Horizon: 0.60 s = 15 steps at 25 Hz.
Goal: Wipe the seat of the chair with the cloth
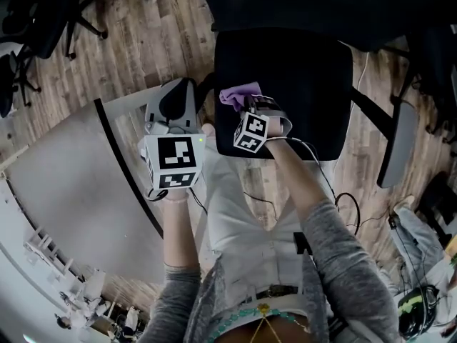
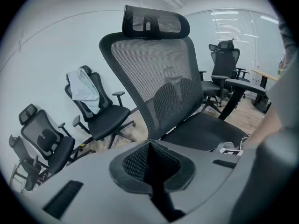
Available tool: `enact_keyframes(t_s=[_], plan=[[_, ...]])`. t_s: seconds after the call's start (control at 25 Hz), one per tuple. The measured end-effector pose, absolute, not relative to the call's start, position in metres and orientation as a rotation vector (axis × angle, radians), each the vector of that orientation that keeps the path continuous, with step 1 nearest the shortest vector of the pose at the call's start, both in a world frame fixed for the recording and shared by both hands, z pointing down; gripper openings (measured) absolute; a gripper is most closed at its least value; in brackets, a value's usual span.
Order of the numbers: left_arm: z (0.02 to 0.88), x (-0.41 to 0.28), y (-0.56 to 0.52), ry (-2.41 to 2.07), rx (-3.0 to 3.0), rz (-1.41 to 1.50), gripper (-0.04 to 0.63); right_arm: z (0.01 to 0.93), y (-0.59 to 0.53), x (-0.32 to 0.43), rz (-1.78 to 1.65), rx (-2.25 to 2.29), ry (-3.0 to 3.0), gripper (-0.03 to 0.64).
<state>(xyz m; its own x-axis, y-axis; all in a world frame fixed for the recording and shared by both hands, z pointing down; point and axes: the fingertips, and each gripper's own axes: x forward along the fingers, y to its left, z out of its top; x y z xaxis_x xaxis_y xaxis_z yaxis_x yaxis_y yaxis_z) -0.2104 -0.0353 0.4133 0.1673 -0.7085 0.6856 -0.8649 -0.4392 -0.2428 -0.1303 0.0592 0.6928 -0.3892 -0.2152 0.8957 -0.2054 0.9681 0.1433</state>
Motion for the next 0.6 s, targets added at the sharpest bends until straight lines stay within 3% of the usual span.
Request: enact_keyframes(t_s=[0.6], plan=[[0.411,-0.211,-0.036,-1.551,2.231,1.146,-0.003,0.701,0.061,-0.09,-0.008,0.298,-1.947,0.048]])
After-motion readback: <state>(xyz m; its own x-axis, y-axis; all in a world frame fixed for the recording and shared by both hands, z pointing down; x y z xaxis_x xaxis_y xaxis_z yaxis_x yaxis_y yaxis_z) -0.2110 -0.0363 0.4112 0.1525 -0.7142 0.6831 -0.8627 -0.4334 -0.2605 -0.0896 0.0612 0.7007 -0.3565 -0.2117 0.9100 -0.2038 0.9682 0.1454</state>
